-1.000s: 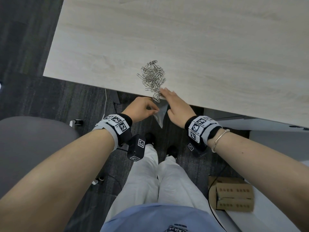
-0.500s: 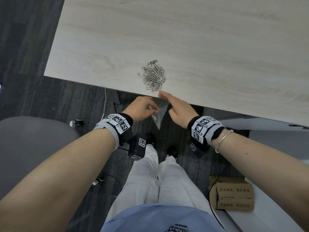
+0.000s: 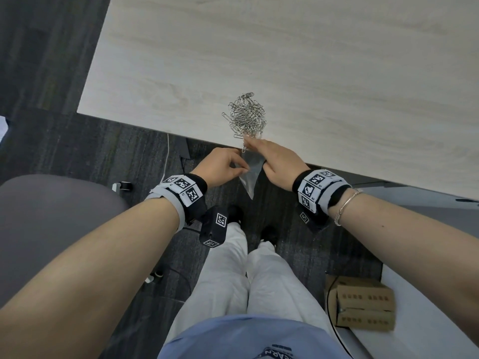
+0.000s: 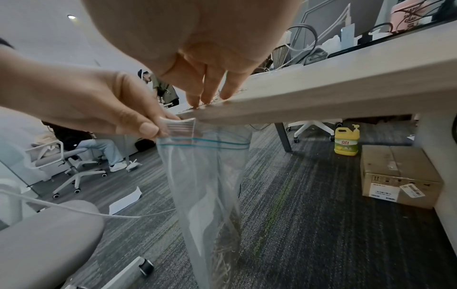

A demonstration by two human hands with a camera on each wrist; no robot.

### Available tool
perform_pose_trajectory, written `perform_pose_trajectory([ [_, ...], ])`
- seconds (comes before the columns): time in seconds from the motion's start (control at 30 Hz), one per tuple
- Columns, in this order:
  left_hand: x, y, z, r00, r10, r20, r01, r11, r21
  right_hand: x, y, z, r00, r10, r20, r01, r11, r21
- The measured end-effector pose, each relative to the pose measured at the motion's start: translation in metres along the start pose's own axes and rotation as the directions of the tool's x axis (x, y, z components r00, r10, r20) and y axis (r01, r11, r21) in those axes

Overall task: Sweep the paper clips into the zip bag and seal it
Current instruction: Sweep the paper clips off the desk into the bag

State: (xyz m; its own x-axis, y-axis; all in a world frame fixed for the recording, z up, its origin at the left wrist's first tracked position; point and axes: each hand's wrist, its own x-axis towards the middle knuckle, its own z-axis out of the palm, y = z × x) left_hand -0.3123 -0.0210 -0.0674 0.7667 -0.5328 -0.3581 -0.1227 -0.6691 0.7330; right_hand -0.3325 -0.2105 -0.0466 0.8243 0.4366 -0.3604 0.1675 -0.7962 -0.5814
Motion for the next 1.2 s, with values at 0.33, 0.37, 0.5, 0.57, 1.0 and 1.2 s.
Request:
perform_pose_trajectory([
  [0.33,0.000,0.001,0.000,1.000,-0.006,-0.005,0.007,1.000,0.023,-0.018,0.002,0.000,0.997,-0.027,-0.075,0.032,0.997,0.063],
  [0.37,0.000,0.001,0.000,1.000,-0.009,-0.007,0.009,1.000,0.021,-0.016,0.003,-0.002,0.994,-0.017,-0.109,0.025,0.997,0.075],
  [0.5,-0.002,0.003,-0.001,1.000,-0.020,-0.010,0.020,1.000,0.004,0.003,0.012,-0.009,0.969,0.060,-0.240,-0.033,0.993,0.113],
  [0.57,-0.003,0.003,-0.002,1.000,-0.024,-0.007,0.024,1.000,0.001,0.012,0.014,-0.009,0.968,0.111,-0.224,-0.084,0.989,0.124],
  [1.0,-0.008,0.003,-0.009,0.999,-0.044,-0.021,0.044,0.999,-0.010,-0.007,-0.004,0.009,0.996,0.059,-0.068,-0.054,0.996,0.078],
  [1.2,-0.007,0.002,-0.009,0.999,-0.042,-0.014,0.042,0.999,0.001,-0.010,-0.015,0.019,1.000,0.005,0.003,-0.005,0.984,0.179],
])
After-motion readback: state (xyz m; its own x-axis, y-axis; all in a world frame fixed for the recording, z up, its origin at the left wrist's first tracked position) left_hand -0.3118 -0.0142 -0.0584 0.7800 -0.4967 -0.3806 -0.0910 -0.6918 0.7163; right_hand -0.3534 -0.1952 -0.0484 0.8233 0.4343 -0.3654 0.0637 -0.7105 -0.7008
